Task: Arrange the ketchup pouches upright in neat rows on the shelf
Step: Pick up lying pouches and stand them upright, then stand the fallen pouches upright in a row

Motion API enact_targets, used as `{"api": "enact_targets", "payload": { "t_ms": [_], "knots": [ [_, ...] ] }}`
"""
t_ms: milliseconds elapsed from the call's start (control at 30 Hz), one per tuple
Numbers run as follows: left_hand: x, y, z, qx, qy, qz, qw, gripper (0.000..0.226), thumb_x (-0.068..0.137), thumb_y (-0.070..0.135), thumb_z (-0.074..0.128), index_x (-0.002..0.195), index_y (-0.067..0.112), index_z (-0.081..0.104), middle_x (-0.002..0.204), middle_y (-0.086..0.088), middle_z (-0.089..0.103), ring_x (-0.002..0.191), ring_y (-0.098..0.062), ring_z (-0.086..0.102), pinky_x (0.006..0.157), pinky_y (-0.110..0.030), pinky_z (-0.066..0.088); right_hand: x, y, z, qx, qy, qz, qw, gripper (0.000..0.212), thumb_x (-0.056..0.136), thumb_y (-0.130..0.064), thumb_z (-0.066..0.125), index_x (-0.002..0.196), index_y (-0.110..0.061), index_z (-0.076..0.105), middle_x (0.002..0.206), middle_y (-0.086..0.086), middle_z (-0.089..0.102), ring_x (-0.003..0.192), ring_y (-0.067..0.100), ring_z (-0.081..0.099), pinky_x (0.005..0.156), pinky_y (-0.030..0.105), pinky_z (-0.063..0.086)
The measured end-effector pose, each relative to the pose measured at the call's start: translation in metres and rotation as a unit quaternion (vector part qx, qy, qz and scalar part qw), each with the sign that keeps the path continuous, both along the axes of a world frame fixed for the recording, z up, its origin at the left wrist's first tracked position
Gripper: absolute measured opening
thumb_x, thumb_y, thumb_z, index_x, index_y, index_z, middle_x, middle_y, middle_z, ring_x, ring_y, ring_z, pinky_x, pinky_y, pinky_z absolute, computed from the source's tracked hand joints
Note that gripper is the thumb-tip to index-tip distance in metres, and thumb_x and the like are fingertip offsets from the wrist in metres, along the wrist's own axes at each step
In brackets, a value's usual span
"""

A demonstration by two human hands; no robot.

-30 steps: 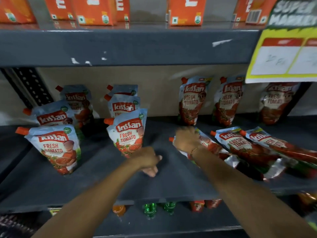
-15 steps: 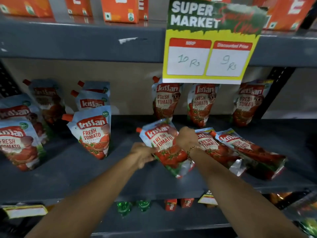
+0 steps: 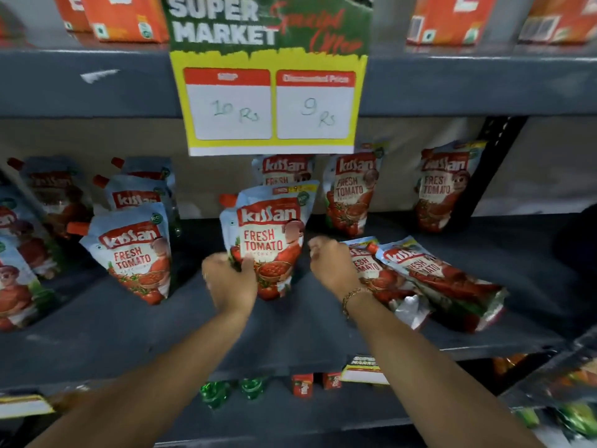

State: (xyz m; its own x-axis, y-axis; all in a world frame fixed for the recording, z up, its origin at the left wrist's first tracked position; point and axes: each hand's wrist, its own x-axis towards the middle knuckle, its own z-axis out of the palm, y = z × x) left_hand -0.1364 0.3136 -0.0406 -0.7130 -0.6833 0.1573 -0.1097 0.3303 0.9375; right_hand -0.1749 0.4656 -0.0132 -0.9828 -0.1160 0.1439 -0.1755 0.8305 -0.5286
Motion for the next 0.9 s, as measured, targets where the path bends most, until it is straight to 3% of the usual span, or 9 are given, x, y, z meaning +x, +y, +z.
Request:
{"api": "enact_targets", "payload": {
  "t_ms": [67,133,267,367,467,567,767,833,900],
  "knots": [
    [0.003,0.034,-0.005,0.157,-0.043,0.081,0.983,0.023,0.079,0.009,0.062,0.088,-0.012,0.065,0.088,-0.029,0.068,0.081,-0.040,0.068,0.061,-0.037,0.051,-0.002,0.027,0.004,0.071,-0.016,-0.035,0.997,0.024,0.086,-0.011,0.049,0.104,-0.005,0.065,0.106,0.020,0.069,0.103,0.036,0.062,0.083,0.035,0.048],
    [0.005,0.070,-0.010,0.293,-0.102,0.043,0.950,0.038,0.082,0.010,0.057,0.116,-0.009,0.056,0.112,-0.032,0.063,0.101,-0.044,0.062,0.082,-0.051,0.052,-0.002,0.061,0.006,0.170,-0.042,-0.078,0.982,0.029,0.089,-0.018,0.046,0.113,-0.008,0.061,0.116,0.017,0.066,0.111,0.033,0.060,0.093,0.037,0.046],
    [-0.010,0.125,-0.005,0.341,-0.192,-0.150,0.908,0.037,0.090,0.013,0.053,0.125,0.001,0.053,0.103,-0.015,0.063,0.084,-0.026,0.053,0.076,-0.034,0.040,0.002,0.109,0.009,0.262,-0.112,-0.097,0.954,0.039,0.090,-0.019,0.042,0.128,-0.019,0.053,0.128,0.011,0.058,0.116,0.029,0.057,0.093,0.036,0.046],
    [-0.025,0.149,0.003,0.389,-0.249,-0.202,0.864,0.036,0.090,0.015,0.057,0.124,0.005,0.056,0.127,-0.016,0.061,0.093,-0.023,0.055,0.071,-0.030,0.045,0.005,0.123,0.012,0.244,-0.121,-0.118,0.955,0.039,0.092,-0.017,0.042,0.130,-0.011,0.051,0.132,0.012,0.057,0.120,0.028,0.055,0.094,0.035,0.048],
    [-0.034,0.156,0.001,0.377,-0.258,-0.205,0.866,0.033,0.089,0.012,0.059,0.121,0.003,0.056,0.125,-0.018,0.063,0.098,-0.029,0.064,0.068,-0.034,0.051,0.008,0.122,0.012,0.246,-0.122,-0.110,0.955,0.038,0.093,-0.016,0.042,0.129,-0.005,0.050,0.133,0.015,0.055,0.121,0.029,0.054,0.094,0.036,0.048],
    [-0.034,0.155,0.000,0.318,-0.261,-0.197,0.890,0.022,0.083,0.002,0.065,0.104,0.003,0.062,0.115,-0.020,0.067,0.068,-0.023,0.062,0.053,-0.033,0.051,0.009,0.120,0.012,0.251,-0.120,-0.071,0.958,0.038,0.094,-0.018,0.044,0.130,-0.006,0.049,0.131,0.016,0.055,0.120,0.029,0.054,0.095,0.035,0.047],
    [-0.020,0.133,0.000,0.288,-0.304,-0.216,0.882,0.042,0.078,-0.007,0.068,0.118,-0.007,0.058,0.125,-0.022,0.062,0.114,-0.035,0.059,0.090,-0.043,0.051,0.013,0.130,0.008,0.192,-0.226,0.015,0.955,0.025,0.089,-0.027,0.055,0.100,-0.005,0.062,0.108,0.017,0.070,0.091,0.028,0.068,0.082,0.034,0.055],
    [-0.015,0.128,-0.001,0.289,-0.304,-0.220,0.881,0.044,0.078,-0.006,0.067,0.121,-0.006,0.057,0.128,-0.021,0.061,0.118,-0.033,0.057,0.099,-0.045,0.047,0.012,0.127,0.004,0.181,-0.219,0.021,0.958,0.019,0.088,-0.024,0.058,0.086,-0.005,0.061,0.097,0.014,0.070,0.098,0.028,0.067,0.081,0.032,0.055],
    [-0.012,0.129,0.001,0.278,-0.289,-0.215,0.890,0.043,0.078,-0.006,0.068,0.119,-0.006,0.058,0.127,-0.020,0.062,0.118,-0.033,0.058,0.098,-0.044,0.048,0.012,0.125,0.002,0.155,-0.203,0.001,0.967,0.021,0.087,-0.022,0.058,0.095,-0.003,0.063,0.102,0.014,0.069,0.107,0.028,0.064,0.086,0.033,0.053]
  ]
}}
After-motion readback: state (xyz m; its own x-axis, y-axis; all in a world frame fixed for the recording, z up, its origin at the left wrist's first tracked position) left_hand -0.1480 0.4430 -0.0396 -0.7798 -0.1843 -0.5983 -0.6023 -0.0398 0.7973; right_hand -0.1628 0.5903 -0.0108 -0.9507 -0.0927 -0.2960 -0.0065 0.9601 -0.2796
